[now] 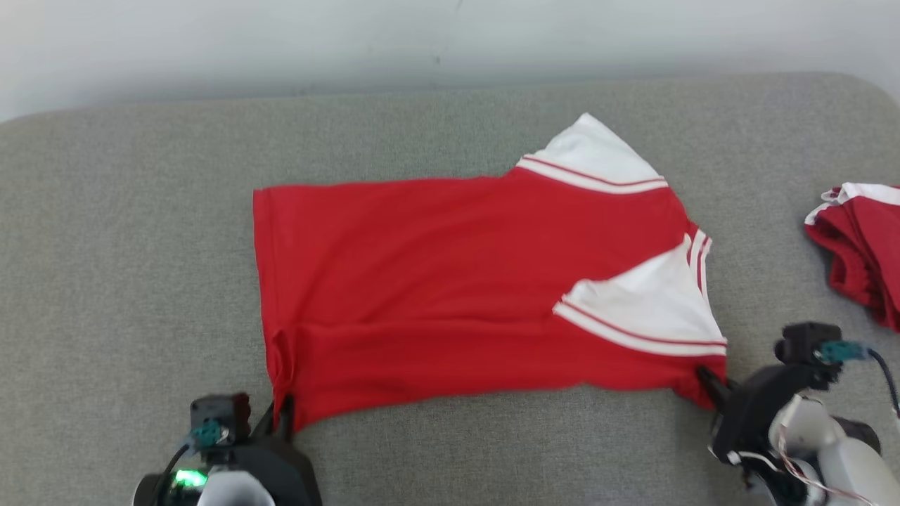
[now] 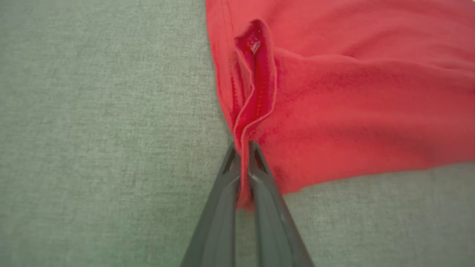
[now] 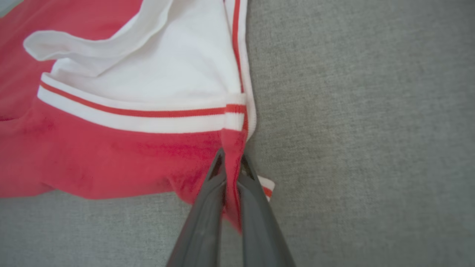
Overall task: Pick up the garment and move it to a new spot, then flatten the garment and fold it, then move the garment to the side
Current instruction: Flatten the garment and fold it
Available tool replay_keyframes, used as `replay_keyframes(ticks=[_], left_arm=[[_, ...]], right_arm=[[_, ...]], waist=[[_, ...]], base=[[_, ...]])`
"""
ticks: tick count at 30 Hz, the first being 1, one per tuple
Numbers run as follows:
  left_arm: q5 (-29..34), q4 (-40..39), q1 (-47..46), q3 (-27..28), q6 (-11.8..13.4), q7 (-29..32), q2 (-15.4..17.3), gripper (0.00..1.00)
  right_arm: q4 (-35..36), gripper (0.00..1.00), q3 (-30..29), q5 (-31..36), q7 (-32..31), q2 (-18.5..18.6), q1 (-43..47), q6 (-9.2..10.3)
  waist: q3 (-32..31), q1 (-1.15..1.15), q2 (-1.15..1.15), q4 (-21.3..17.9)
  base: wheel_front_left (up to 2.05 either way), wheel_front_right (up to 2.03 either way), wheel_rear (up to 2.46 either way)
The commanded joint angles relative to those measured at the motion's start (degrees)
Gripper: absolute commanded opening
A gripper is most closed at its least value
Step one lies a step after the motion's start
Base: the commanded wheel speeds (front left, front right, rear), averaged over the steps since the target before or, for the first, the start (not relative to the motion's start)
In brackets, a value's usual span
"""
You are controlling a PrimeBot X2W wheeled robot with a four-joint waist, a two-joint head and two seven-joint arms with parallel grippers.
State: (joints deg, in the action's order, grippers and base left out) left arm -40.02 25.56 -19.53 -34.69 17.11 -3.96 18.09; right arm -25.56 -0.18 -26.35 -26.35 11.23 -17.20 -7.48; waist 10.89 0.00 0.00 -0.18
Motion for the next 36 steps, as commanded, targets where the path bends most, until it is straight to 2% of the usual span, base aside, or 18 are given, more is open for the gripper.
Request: replay_keyframes(ticks=[1,7,15,16,17,18,19,22,27,32,36], left_arm=[[-1.33,-0.26,2.96,-0.05,-0.08,0.78,1.13,0.00],[-1.74,-6.11,7.36,0.56,1.74,1.41,3.37,0.00],[-2.73,-13.57,14.05,-0.44,4.65,4.24,4.97,0.00],[-2.46,-13.83,14.51,-0.53,5.06,4.23,5.16,0.71],[-2.33,-14.09,14.87,-0.57,5.42,4.15,5.25,1.00],[-2.21,-14.19,15.08,-0.65,5.60,4.00,5.37,1.00],[-2.00,-14.12,15.29,-0.76,5.80,4.17,5.49,1.00],[-1.83,-14.83,15.19,-0.41,6.53,4.12,5.80,1.00],[-1.58,-17.61,12.92,1.07,8.24,5.39,7.52,1.00],[-1.13,-21.42,7.66,2.53,9.16,8.89,9.87,1.00],[-2.50,-18.63,-1.58,3.54,7.00,12.59,8.99,1.00]], right_arm=[[1.18,0.00,-1.03,-0.49,-1.01,1.28,2.66,-0.02],[8.01,0.00,-4.78,-0.19,-4.20,1.53,8.63,0.06],[14.67,0.00,-8.54,2.33,-8.25,-3.32,17.10,0.06],[15.14,0.00,-8.75,2.70,-8.30,-3.87,17.57,0.06],[15.53,0.25,-8.65,2.77,-8.55,-4.44,17.96,0.06],[15.85,0.67,-8.46,2.80,-8.95,-4.88,18.40,0.06],[16.09,1.00,-8.52,2.99,-9.37,-5.16,18.76,0.06],[17.15,1.00,-9.19,4.20,-9.61,-5.15,18.25,0.06],[20.68,1.00,-11.28,6.83,-10.65,-3.03,14.78,0.06],[24.15,1.00,-12.20,8.20,-15.80,-0.75,7.82,0.06],[20.59,1.00,-9.83,4.21,-19.88,-1.71,-4.37,0.06]], waist=[[-1.63,0.00,0.00,-0.06],[-3.70,0.00,0.00,-0.13],[-5.17,0.00,0.00,-0.16],[-5.23,0.00,0.00,-0.17],[-5.27,0.00,0.00,-0.18],[-5.32,0.00,0.00,-0.17],[-5.38,0.00,0.00,-0.16],[-5.53,0.00,0.00,-0.09],[-5.06,0.00,0.00,0.45],[-3.50,0.00,0.00,1.00],[-0.24,0.00,0.00,0.65]], base=[[0.00,0.00,0.00],[0.00,0.00,0.00],[0.00,0.00,0.00],[0.00,0.00,0.00],[0.00,0.00,0.00],[0.00,0.00,0.00],[0.00,0.00,0.00],[0.00,0.00,0.00],[0.00,0.00,0.00],[0.00,0.00,0.00],[0.00,0.00,0.00]])
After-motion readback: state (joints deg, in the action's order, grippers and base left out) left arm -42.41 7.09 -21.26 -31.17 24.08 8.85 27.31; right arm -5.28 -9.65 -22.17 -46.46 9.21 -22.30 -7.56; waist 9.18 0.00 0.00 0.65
